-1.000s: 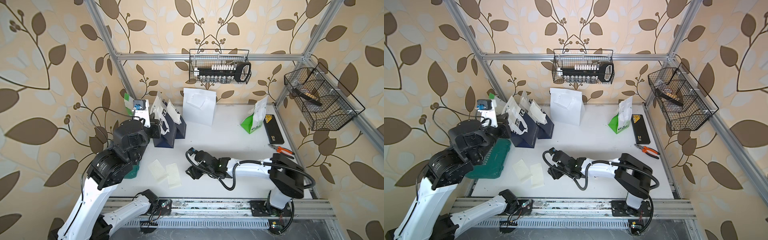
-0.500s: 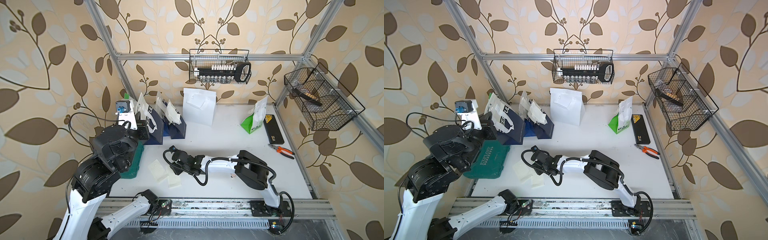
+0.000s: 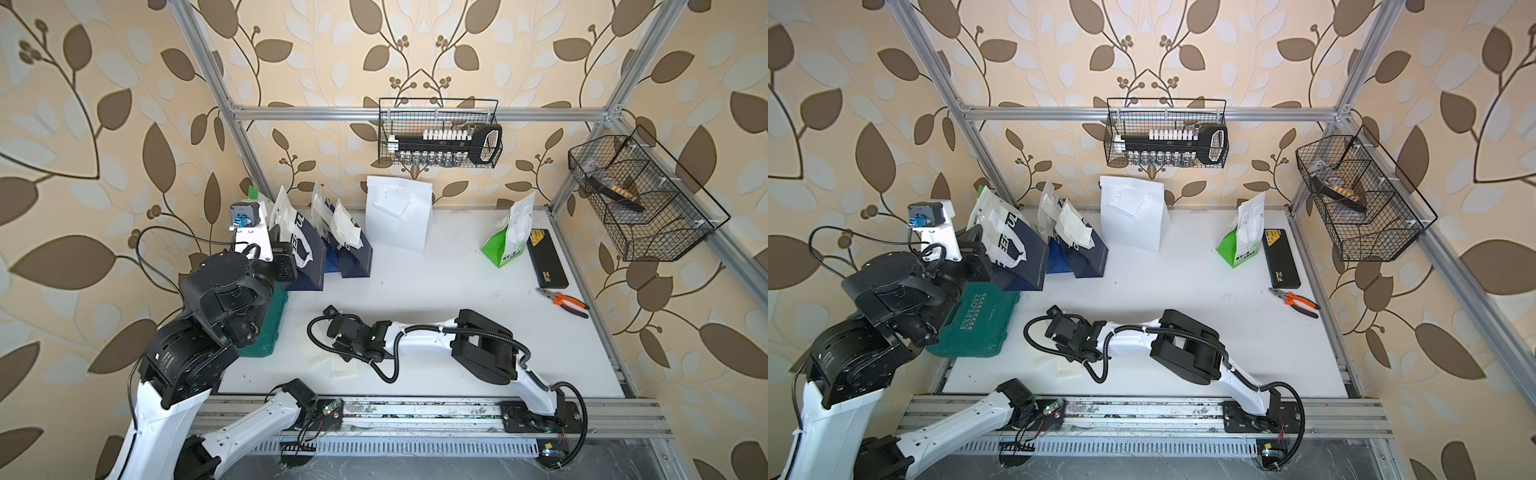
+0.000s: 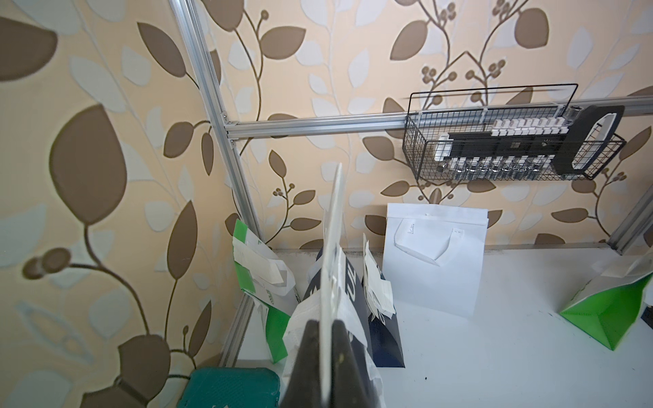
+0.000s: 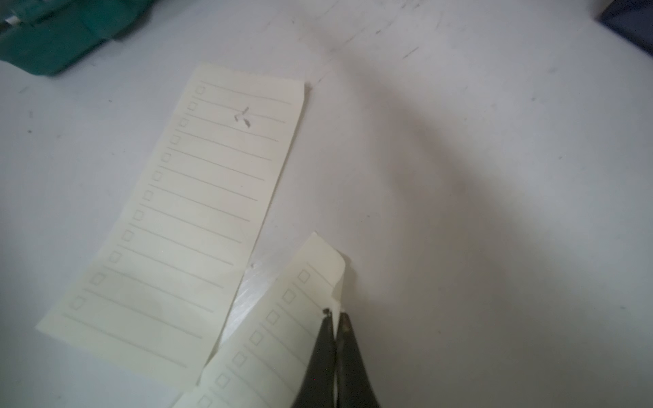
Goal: Staple the receipts to the bags
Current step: Pick up the receipt from the center of the board, then place the takeout bag at the center of the board.
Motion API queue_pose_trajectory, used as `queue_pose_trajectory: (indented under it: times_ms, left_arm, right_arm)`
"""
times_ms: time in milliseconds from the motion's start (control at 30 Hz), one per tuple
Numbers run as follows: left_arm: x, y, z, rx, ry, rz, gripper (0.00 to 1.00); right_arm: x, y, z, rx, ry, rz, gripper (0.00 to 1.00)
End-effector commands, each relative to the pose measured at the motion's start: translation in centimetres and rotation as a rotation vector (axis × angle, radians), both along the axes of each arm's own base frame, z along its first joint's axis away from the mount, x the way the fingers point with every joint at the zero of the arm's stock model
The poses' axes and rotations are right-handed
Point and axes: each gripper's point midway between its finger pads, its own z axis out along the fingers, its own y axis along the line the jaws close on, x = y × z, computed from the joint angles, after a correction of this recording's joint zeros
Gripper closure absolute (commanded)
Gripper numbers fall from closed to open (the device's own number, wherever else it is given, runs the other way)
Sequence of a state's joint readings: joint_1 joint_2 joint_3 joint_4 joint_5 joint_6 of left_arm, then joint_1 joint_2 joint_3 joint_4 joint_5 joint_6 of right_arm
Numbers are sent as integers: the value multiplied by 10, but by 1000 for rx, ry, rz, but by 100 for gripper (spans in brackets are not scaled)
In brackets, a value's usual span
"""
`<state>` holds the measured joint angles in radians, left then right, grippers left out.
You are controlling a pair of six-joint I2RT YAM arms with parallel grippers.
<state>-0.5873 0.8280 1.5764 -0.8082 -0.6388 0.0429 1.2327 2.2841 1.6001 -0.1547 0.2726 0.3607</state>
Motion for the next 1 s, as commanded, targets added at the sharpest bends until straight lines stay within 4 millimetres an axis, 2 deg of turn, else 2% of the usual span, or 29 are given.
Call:
queue_pose_trajectory:
  times_ms: [0, 100, 233, 467, 600, 667, 800, 867, 967]
  left_arm:
    - [-7, -2, 10, -9, -26, -43, 100]
    - [-8, -17, 2, -3, 3, -130, 100]
    - [-6, -56, -21, 18, 95, -328, 100]
    - [-6, -142, -76, -34, 265, -735, 100]
    - [-8, -186, -102, -99, 323, -946, 100]
    - [4, -196, -119, -103, 358, -953, 100]
    - [20, -216, -147, -111, 412, -996, 100]
    - [21, -229, -157, -137, 414, -1054, 100]
    - [20, -239, -162, -165, 363, -1106, 100]
  right_arm:
    - [-4, -51, -37, -180, 14, -28, 100]
    - [12, -68, 2, -73, -41, -75, 100]
    - [22, -113, 52, 13, -113, -130, 100]
    - [17, -212, 126, 77, -217, -208, 100]
    - [2, -245, 171, 145, -265, -166, 100]
    - [-5, -264, 186, 144, -278, -159, 100]
    - [-14, -298, 200, 142, -288, -171, 100]
    - [-22, -304, 207, 184, -278, -148, 100]
    - [-32, -297, 219, 252, -260, -83, 100]
